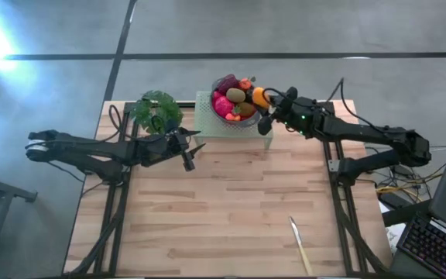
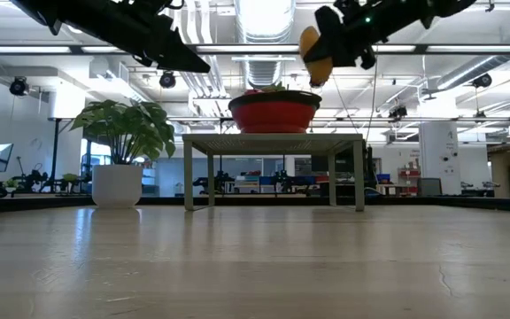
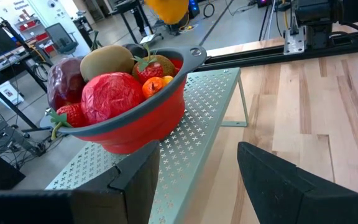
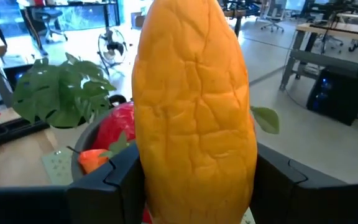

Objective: Pick & Place Fruit
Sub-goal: Put the mango into the red bowl on the shelf

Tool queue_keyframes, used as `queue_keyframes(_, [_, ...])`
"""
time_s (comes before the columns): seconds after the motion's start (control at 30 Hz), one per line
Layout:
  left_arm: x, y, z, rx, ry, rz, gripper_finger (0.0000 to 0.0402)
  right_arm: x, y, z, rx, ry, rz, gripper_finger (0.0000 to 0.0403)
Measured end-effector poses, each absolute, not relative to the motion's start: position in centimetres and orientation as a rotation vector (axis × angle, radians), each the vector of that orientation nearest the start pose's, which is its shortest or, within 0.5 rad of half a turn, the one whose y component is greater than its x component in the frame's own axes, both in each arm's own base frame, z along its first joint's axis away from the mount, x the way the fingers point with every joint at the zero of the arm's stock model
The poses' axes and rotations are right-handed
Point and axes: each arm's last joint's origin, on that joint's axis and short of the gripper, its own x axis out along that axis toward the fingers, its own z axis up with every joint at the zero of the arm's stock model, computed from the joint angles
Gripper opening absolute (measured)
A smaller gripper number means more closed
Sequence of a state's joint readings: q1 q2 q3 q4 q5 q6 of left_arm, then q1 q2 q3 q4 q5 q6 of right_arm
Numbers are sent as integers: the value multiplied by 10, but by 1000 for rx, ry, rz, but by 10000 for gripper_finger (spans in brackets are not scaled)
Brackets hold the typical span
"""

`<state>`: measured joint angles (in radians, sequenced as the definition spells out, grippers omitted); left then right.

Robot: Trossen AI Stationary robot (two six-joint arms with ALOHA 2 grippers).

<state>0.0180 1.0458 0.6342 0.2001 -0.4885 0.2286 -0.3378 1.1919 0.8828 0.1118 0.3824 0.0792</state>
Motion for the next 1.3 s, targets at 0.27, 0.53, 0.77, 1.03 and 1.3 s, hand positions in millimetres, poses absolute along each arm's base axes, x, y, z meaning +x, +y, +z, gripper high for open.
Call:
queue_keyframes(0.27, [227, 18, 269, 273, 265, 479, 222, 273, -107, 309, 21, 232, -719, 203])
queue_keyframes(0.53, [227, 18, 269, 273, 265, 479, 222, 284, -112, 302, -10, 269, -730, 203])
queue_keyframes(0.77, [227, 18, 269, 273, 265, 479, 222, 283, -118, 301, -12, 267, -752, 203])
queue_keyframes(1.03, [227, 18, 269, 273, 265, 479, 222, 279, -123, 291, -5, 289, -771, 203])
queue_keyframes(1.3, [227, 18, 269, 272, 265, 479, 222, 280, -123, 290, -3, 289, -769, 203])
